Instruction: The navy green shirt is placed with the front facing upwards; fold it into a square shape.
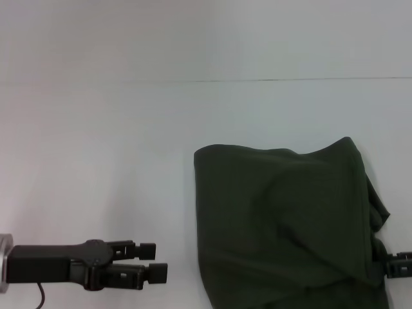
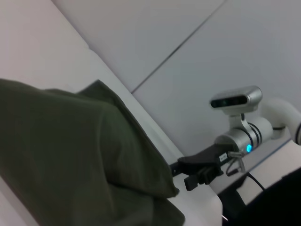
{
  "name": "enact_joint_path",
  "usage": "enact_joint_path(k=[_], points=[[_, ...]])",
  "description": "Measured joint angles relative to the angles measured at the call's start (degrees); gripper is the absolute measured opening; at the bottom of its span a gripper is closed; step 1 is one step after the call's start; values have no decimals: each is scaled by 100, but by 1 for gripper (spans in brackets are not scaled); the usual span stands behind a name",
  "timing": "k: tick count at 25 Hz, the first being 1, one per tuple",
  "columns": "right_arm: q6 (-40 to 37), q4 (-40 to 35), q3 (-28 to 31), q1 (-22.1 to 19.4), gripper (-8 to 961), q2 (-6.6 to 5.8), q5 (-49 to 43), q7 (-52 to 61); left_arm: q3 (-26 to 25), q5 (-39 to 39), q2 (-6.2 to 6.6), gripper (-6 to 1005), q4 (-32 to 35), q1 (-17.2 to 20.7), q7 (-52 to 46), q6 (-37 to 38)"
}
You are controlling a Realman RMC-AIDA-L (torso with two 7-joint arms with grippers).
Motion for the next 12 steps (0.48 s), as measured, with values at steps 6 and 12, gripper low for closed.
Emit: enact_joint_path(k=[6,12], points=[[224,4,-67,95,864,62,-40,107,-66,-26,12,948,-6,-5,-1,-18],[183,13,-113,177,865,78,-50,107,-163,-30,28,948,-5,-14,19,-40]])
